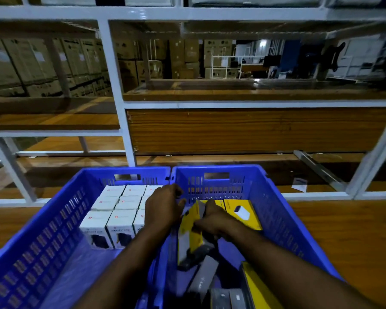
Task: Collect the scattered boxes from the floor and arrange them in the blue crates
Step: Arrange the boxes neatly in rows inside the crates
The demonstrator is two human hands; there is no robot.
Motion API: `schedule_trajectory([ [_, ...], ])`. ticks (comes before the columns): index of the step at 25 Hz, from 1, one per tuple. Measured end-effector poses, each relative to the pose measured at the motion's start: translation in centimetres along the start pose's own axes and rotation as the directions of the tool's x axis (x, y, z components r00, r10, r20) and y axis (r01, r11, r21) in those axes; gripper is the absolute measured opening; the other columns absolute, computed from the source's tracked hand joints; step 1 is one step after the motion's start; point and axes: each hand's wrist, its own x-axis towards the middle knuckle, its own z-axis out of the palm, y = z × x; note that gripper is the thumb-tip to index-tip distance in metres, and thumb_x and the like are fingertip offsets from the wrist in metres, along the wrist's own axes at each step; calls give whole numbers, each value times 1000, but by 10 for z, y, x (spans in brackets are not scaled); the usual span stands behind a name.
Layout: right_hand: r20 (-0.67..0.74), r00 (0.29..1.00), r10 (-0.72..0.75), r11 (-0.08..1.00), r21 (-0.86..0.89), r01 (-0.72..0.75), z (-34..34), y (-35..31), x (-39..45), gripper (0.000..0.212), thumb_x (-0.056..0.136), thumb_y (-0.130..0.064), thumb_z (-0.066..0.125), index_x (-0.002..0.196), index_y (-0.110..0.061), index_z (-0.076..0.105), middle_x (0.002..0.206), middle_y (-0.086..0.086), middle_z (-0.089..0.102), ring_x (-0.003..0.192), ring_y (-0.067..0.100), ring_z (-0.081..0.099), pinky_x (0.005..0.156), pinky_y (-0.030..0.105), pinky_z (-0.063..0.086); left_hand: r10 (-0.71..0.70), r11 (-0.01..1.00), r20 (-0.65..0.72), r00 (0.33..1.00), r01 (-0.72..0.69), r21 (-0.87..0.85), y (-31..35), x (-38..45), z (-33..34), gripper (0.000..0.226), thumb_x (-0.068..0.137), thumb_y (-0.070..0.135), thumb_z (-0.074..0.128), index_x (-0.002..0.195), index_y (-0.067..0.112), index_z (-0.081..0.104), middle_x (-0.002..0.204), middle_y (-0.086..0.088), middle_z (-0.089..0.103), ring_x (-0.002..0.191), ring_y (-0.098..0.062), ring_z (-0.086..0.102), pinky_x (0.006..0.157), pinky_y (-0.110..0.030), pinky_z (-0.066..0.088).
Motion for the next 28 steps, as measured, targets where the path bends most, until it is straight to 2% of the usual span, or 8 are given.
schedule_trajectory([
  [3, -110, 994, -7, 953, 301, 40, -32, 19, 2, 52, 84, -26, 71, 127, -11, 44, 104, 8, 63, 85, 23, 63, 59, 29, 46, -84, 984, 92, 992, 98, -152, 18, 0, 3, 45, 84, 42, 72, 124, 23, 61, 116, 5, 70, 109, -20, 65, 85, -29, 48],
  [6, -89, 995, 42, 771, 636, 25, -52, 46, -1, 33, 84, -18, 66, 114, -17, 54, 90, 10, 69, 72, 22, 63, 63, 33, 51, -128, 918, 290, 949, 224, -329, 42, -2, 16, 63, 81, 47, 75, 130, 13, 55, 125, -3, 65, 115, -25, 63, 92, -29, 49],
  [9, -61, 997, 54, 654, 757, 11, -64, 63, -8, 8, 92, -12, 57, 99, -15, 62, 76, 4, 69, 66, 19, 62, 56, 26, 51, -159, 654, 611, 776, 546, -523, 58, -12, 23, 50, 85, 43, 74, 121, 10, 64, 120, -11, 70, 102, -25, 68, 82, -33, 57],
  [12, -28, 997, 77, 614, 789, -25, -73, 70, -12, 15, 96, -11, 51, 86, -15, 61, 63, -1, 67, 66, 19, 63, 58, 27, 49, -119, 374, 750, 651, 729, -573, 73, -15, 16, 32, 92, 28, 69, 117, 8, 66, 112, -14, 73, 81, -23, 70, 65, -31, 60],
  [18, 53, 981, 188, 509, 849, -143, -62, 81, -3, 21, 97, -26, 58, 111, -11, 65, 101, 15, 74, 87, 29, 70, 70, 39, 58, -191, 244, 786, 587, 805, -542, 88, -15, 30, 22, 103, 21, 48, 121, 14, 59, 110, -12, 70, 81, -22, 65, 66, -31, 50],
  [23, -16, 999, 46, 577, 817, -14, -68, 88, -1, 18, 90, -4, 65, 105, -13, 62, 98, 9, 70, 87, 25, 66, 70, 34, 56, -232, 196, 776, 586, 810, -553, 76, -9, 22, 30, 101, 26, 40, 84, 15, 62, 62, -3, 66, 67, -22, 60, 69, -34, 45],
  [26, -178, 975, -135, 684, 695, 222, -66, 88, 2, 41, 77, 17, 65, 95, -19, 59, 97, 4, 66, 92, 22, 61, 67, 26, 51, -113, -46, 841, 529, 843, -536, 68, 0, 19, 55, 101, 55, 39, 92, 8, 66, 94, -18, 68, 90, -35, 64, 87, -55, 50],
  [28, -229, 950, -211, 723, 617, 310, -62, 86, 1, 41, 74, 17, 70, 92, -19, 60, 101, 5, 65, 94, 20, 61, 72, 28, 51, -31, -147, 865, 501, 854, -500, 68, -1, 19, 52, 100, 48, 47, 108, -1, 64, 111, -25, 65, 105, -39, 61, 92, -56, 53],
])
